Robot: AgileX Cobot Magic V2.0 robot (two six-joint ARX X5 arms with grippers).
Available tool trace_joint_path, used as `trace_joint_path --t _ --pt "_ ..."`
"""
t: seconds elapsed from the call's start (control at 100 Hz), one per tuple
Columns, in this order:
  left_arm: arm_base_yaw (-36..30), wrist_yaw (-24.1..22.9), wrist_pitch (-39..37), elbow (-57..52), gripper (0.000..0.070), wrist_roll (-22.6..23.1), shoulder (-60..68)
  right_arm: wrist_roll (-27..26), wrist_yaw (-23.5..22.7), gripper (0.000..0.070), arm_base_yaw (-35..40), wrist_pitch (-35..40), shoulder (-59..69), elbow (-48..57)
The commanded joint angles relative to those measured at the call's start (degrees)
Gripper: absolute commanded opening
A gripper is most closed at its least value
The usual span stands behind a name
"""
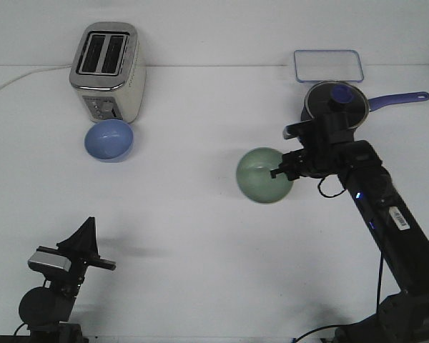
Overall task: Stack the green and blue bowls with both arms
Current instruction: 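Lift and carry the green bowl toward the table center, then lower the green bowl onto the table and open the right gripper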
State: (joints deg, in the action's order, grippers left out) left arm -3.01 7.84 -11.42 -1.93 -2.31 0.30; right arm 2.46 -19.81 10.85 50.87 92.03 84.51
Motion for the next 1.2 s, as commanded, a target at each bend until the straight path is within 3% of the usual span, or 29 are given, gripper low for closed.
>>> trace_joint_path --t 0.0,0.45,1.19 --pt "0.0 0.1 -0.6 1.1 0.001 0.1 -0.1 -1.9 0.6 0.0 2.8 -1.6 1.9 0.9" --pt "0.0 0.1 -0.6 1.1 0.001 0.1 -0.1 -4.6 1.7 0.0 16.5 -3.8 10.0 0.9" --pt "0.0 0.1 -0.7 1.1 0.001 0.1 -0.1 -4.6 1.9 0.0 16.4 -7.1 16.9 0.5"
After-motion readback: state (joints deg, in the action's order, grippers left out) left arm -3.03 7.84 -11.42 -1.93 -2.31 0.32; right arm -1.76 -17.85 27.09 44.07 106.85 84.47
